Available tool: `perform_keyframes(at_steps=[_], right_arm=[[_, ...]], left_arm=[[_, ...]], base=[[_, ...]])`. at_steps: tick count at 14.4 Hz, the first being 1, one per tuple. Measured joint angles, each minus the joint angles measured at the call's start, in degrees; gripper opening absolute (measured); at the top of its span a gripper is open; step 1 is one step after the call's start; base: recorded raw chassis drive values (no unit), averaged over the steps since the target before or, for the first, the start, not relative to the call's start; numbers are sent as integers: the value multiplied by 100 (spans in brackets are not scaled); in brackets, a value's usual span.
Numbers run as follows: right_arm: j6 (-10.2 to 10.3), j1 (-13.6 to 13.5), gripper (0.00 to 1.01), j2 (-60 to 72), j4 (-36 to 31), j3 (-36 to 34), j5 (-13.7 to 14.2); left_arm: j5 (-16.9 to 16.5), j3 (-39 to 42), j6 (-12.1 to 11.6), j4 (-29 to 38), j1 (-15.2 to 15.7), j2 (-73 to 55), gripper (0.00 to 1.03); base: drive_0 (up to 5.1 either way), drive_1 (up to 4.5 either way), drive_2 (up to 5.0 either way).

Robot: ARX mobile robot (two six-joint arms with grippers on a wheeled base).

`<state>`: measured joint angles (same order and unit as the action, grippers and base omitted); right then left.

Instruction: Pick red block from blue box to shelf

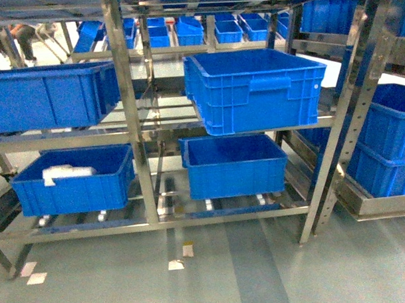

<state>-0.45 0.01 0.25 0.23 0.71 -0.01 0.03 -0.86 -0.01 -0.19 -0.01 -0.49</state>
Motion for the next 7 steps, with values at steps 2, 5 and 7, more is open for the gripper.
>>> perform_keyframes(at_steps=[2, 5, 7], right_arm=[[0, 0, 28, 0, 4, 0, -2], [0, 0, 28, 0, 0, 0, 0], [0, 0, 28, 0, 9, 0, -2]], left_arm=[[-4, 0, 0, -4, 0, 0, 98], [2, 0, 0, 0, -4, 0, 98], [7, 0, 0, -4, 7, 0, 98]], base=[[13, 445, -419], [73, 505, -358], [50, 482, -382]])
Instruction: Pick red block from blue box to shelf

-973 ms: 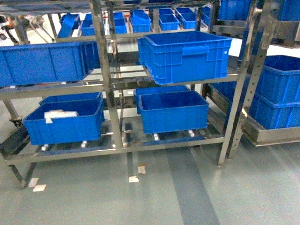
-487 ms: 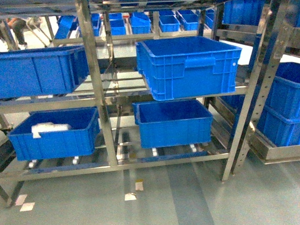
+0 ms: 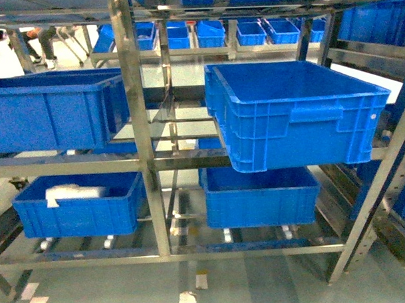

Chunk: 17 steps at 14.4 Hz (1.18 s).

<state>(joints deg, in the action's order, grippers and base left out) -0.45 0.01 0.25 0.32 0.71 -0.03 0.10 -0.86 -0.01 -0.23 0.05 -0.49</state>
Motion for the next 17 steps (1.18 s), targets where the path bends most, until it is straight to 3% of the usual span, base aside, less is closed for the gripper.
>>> perform_keyframes(at_steps=[15, 17], right_arm=[[0, 0, 28, 0, -20, 0, 2], [0, 0, 28, 0, -35, 0, 0]], left_arm=[[-4, 0, 0, 7, -2, 0, 98], [-4, 0, -2, 31, -2, 0, 98]], base=[[3, 435, -429], [0, 0, 0]])
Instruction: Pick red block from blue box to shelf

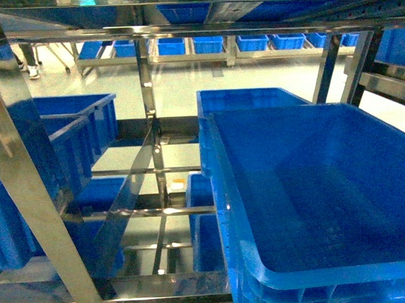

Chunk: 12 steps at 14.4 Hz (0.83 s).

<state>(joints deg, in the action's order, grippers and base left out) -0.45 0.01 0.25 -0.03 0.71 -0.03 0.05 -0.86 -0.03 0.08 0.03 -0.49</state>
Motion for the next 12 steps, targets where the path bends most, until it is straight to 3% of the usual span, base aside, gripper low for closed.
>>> perform_keyframes(at_steps=[12], right_arm=[[0, 0, 28, 0, 26, 0, 2]], left_arm=[[0, 0, 0, -28, 0, 0, 98]], base=[[0, 0, 0]])
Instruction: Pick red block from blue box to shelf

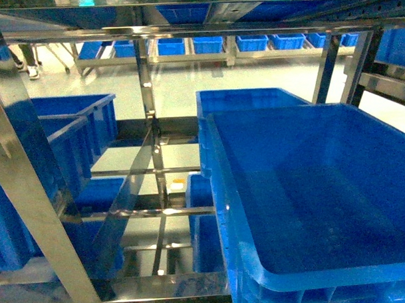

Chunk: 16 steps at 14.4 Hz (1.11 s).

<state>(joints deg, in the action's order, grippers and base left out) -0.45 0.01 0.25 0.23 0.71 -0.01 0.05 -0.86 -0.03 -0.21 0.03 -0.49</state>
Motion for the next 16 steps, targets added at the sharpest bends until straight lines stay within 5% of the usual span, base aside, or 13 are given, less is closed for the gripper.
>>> perform_keyframes(at_steps=[16], right_arm=[[0, 0, 28, 0, 0, 0, -2]], left_arm=[[0, 0, 2, 0, 0, 0, 98]], base=[[0, 0, 0]])
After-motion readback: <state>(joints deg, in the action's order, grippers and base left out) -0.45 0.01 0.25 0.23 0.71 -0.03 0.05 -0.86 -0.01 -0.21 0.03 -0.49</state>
